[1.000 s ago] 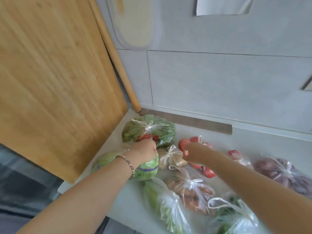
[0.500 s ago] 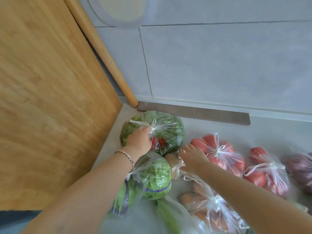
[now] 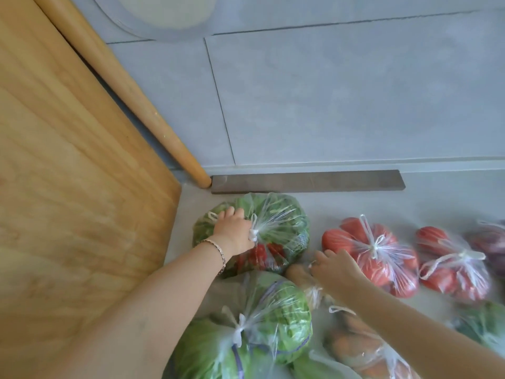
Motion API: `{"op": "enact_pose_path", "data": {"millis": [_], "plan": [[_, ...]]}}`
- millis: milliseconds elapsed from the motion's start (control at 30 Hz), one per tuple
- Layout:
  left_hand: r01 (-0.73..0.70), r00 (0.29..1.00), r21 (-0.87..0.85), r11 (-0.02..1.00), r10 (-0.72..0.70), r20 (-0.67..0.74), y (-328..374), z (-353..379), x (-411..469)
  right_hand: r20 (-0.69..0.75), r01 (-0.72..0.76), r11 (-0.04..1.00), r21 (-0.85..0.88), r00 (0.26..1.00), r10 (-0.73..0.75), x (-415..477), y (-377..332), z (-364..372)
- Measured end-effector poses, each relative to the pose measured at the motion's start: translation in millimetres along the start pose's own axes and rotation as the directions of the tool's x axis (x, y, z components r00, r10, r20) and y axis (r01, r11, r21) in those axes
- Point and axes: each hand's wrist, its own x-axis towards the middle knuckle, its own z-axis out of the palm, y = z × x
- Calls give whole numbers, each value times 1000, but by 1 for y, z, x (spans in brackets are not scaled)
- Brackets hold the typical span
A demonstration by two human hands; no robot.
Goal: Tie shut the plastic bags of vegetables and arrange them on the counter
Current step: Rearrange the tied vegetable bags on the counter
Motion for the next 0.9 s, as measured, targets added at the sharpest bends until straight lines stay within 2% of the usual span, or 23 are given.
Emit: {"op": "enact_pose_path", "data": {"millis": [67, 133, 167, 267, 333, 367, 400, 467, 600, 667, 800, 900], "plan": [[-28, 996, -49, 998, 24, -83, -2, -3, 0, -37, 1, 999, 43, 999, 1, -4, 3, -3], [-30, 979, -183, 983, -8, -206, -9, -9, -5, -96, -22, 998, 59, 995, 27, -4, 1, -7], [-32, 965, -262, 965, -38, -259, -13, -11, -11, -74, -10, 999, 34, 997, 13, -2, 4, -8], [-4, 915, -458, 889, -181, -360, -23, -13, -33, -5, -29, 999, 24, 1000, 30, -1, 19, -19], [26, 869, -554, 832, -293, -398, -32, -10, -43, -108, -57, 989, 137, 992, 72, 1, 27, -26], [30, 844, -602, 798, -343, -412, -36, -9, -46, -83, -77, 972, 222, 992, 98, 1, 30, -32], [32, 819, -653, 757, -394, -417, -40, -7, -48, -86, -112, 957, 266, 986, 139, 3, 31, -39], [48, 774, -733, 679, -489, -402, -50, -3, -49, 3, -183, 915, 359, 981, 195, 12, 26, -59], [76, 726, -772, 631, -566, -391, -69, 4, -47, -32, -255, 813, 523, 948, 318, 58, 9, -70], [110, 746, -751, 651, -554, -370, -78, 9, -42, 14, -310, 713, 630, 921, 388, 88, -4, -72], [215, 791, -719, 661, -550, -270, -88, 21, -35, 42, -353, 623, 698, 889, 457, 144, -35, -77], [227, 803, -724, 652, -546, -239, -93, 29, -31, 86, -425, 552, 717, 840, 536, 170, -46, -74]]}}
